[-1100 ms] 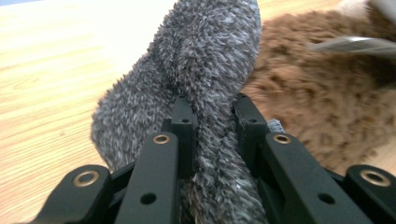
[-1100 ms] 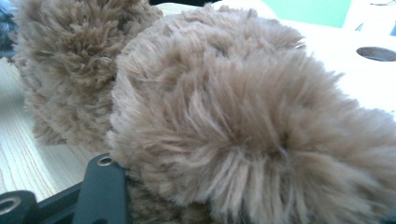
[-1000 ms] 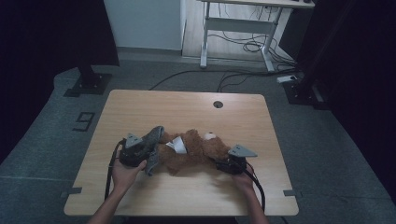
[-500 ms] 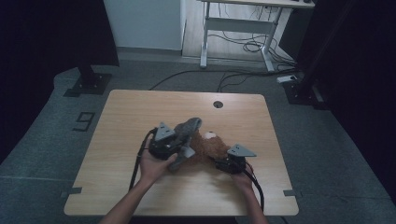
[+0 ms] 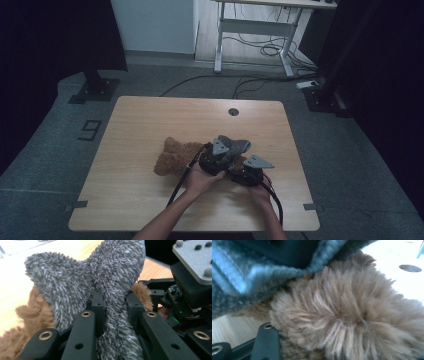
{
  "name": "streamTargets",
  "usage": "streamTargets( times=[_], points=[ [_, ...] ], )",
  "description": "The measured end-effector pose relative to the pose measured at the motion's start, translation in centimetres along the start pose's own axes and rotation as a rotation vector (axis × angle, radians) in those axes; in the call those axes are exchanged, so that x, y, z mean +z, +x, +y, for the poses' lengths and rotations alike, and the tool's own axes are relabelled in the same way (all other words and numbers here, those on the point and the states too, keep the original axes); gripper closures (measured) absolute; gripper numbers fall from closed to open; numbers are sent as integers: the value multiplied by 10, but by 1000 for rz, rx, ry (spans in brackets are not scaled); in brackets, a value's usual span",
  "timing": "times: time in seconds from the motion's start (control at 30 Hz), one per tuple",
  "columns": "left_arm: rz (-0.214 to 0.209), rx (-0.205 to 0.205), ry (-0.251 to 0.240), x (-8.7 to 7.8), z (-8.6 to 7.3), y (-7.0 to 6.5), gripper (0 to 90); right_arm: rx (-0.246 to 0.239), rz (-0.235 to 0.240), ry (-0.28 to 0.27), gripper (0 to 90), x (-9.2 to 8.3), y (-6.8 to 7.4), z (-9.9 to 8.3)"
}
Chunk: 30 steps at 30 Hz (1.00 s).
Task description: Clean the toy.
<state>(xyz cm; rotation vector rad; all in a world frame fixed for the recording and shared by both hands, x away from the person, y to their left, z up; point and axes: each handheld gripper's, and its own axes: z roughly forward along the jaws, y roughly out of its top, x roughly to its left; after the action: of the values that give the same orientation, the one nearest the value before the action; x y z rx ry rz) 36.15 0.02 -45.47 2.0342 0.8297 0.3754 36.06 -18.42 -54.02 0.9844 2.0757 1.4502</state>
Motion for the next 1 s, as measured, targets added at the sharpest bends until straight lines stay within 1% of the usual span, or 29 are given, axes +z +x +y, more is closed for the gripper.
streamTargets(
  times=[0.07, 0.1, 0.13, 0.2, 0.27, 0.3, 0.37, 0.4, 0.43, 0.47, 0.5, 0.57, 0.6, 0.67, 0.77, 0.83, 0.9, 0.97, 1.0],
  points=[
    [45, 10, 1, -7, -3, 7, 739, 3, 0, -2, 400, 0, 0, 0],
    [53, -3, -6, -12, -5, 13, 741, 4, 2, -2, 399, 0, 0, 0],
    [53, -27, -19, -18, -7, 20, 741, 4, 4, -3, 398, 0, -1, 0],
    [46, -68, -52, -32, -12, 32, 743, 6, 5, -3, 398, 0, -1, 0],
    [56, -76, -72, -47, -17, 42, 743, 6, 6, -5, 397, 0, -1, 0],
    [75, -75, -79, -54, -21, 46, 742, 10, 7, -5, 397, 0, -1, 0],
    [122, -72, -75, -68, -30, 56, 742, 15, 7, -6, 397, 0, -1, 0],
    [133, -83, -60, -72, -37, 64, 743, 16, 8, -7, 397, 0, -2, 0],
    [136, -98, -46, -76, -44, 72, 743, 19, 10, -7, 397, 0, -2, 0],
    [129, -134, -51, -80, -51, 80, 742, 19, 12, -7, 396, 0, -3, 0],
    [129, -162, -52, -84, -58, 88, 742, 17, 12, -8, 396, 0, -2, 0],
    [159, -180, -45, -92, -69, 98, 742, 13, 10, -10, 396, 1, -2, 0],
    [165, -191, -42, -95, -74, 103, 742, 14, 10, -11, 395, 1, -2, 0],
    [182, -207, -35, -99, -83, 109, 742, 13, 10, -10, 396, 1, -2, 0],
    [197, -223, -25, -101, -93, 115, 741, 11, 11, -11, 395, 1, -2, 0],
    [214, -219, -18, -102, -95, 117, 741, 10, 10, -11, 396, 1, -2, 0],
    [241, -208, -9, -105, -95, 120, 741, 8, 7, -13, 396, 2, -1, 0],
    [263, -195, 5, -109, -96, 123, 740, 8, -5, -12, 398, 3, -1, 0],
    [272, -196, 10, -111, -96, 125, 740, 3, -14, -14, 399, 4, -1, 1]
  ],
)
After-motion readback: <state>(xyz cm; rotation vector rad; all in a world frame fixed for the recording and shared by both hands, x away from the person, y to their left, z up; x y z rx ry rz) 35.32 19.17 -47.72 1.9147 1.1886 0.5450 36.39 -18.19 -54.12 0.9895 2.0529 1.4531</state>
